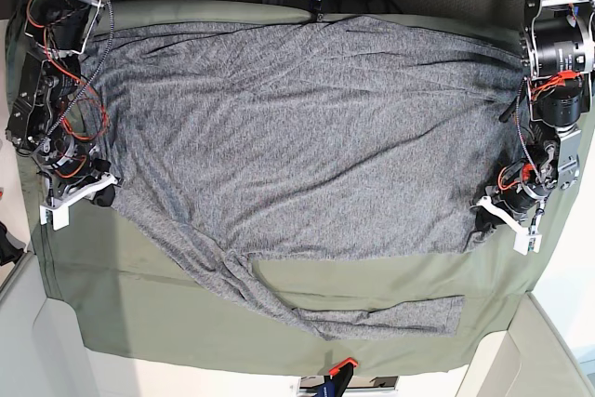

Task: Fold the T-shirt properly
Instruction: 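Move both grippers to the shirt's side edges and grasp them, then fold the shirt lengthwise with both grippers, pulling the edge over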

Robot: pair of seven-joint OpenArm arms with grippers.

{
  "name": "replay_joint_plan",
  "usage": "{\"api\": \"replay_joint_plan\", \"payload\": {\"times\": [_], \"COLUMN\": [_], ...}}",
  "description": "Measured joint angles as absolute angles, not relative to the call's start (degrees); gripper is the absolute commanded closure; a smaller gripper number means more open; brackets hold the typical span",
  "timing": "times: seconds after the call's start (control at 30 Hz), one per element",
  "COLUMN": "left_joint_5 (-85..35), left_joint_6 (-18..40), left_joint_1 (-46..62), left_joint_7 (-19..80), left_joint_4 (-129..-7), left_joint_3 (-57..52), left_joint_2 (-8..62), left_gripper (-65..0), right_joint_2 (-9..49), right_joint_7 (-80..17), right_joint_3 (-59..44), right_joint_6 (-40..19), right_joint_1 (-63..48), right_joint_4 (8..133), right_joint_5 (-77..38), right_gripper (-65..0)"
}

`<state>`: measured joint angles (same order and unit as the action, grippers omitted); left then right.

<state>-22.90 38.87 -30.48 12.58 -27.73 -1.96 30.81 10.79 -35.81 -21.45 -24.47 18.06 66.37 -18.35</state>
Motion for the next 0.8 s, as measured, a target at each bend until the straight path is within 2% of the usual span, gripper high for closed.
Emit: {"api": "replay_joint_plan", "payload": {"times": [0.13, 0.5, 0.8], "left_joint_5": [-22.8, -22.2, -22.3], "left_joint_6": [39.2, 39.6, 39.8], "left_joint_1": [-29.8, -12.7, -6.2], "left_joint_7": [11.6, 9.3, 9.0], "left_joint_4": [-29.2, -53.1, -59.6], "left_joint_3": [-1.9, -1.8, -5.3], "left_joint_2": [32.4, 38.1, 39.9], "left_gripper": [0.0, 0.0, 0.0], "right_joint_2": [10.8, 11.6, 12.9], "right_joint_7": [-35.8, -37.1, -37.3], "right_joint_3": [-21.5, -21.8, -22.7], "right_joint_6": [-29.1, -29.6, -29.7], "right_joint_1": [18.1, 10.9, 4.2], "right_joint_4": [66.4, 73.5, 81.9], "right_joint_5": [-18.8, -22.7, -22.6], "right_gripper": [0.0, 0.0, 0.0]}}
